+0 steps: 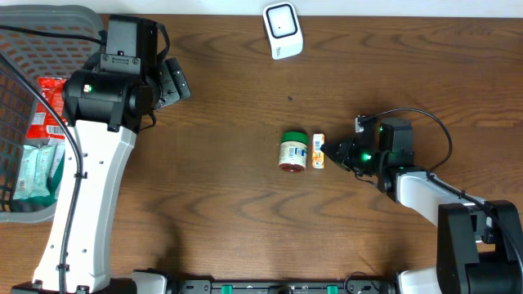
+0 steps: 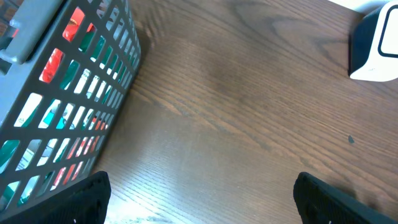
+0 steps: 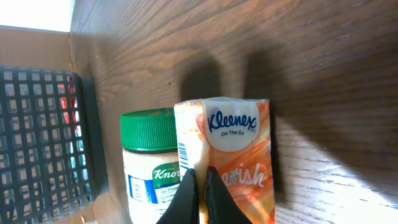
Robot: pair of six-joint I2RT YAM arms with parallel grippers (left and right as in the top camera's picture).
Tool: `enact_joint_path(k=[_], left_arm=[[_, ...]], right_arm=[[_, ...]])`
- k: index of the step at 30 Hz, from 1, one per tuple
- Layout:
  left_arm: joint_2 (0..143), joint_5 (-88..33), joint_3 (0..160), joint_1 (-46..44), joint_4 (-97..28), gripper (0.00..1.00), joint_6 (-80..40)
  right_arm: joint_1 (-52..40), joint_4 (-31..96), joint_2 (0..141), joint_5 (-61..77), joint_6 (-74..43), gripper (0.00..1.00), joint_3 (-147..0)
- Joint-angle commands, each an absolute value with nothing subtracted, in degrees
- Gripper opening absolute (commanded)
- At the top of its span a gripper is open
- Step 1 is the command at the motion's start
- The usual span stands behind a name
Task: Scan the item barcode
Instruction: 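Open the right gripper and raise it away from the Kleenex pack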
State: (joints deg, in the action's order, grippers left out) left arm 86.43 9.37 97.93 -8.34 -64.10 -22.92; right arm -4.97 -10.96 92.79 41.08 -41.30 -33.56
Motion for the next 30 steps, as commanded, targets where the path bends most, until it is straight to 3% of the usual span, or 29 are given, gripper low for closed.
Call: enact_joint_path(k=[1,13,17,30], left_arm=[[86.5,9.5,98.6,-8.2,-64.2,0.94,-23.2],[86.5,9.5,98.6,-8.2,-64.2,0.94,-23.2],[86.5,9.5,98.6,-8.2,-64.2,0.94,-23.2],[86.5,9.5,98.6,-8.2,-64.2,0.94,-23.2]], right_arm=[[-6.7,-10.9,92.9,41.4,-41.5,0.01,-33.0],[-7.2,-11.2,92.9,40.4,-41.0,0.04,-33.0],[-7.2,-11.1,92.9,40.4,-39.8,0.15,-33.0],[-6.4,-11.4,92.9,40.3,-32.9,0.31,-33.0]])
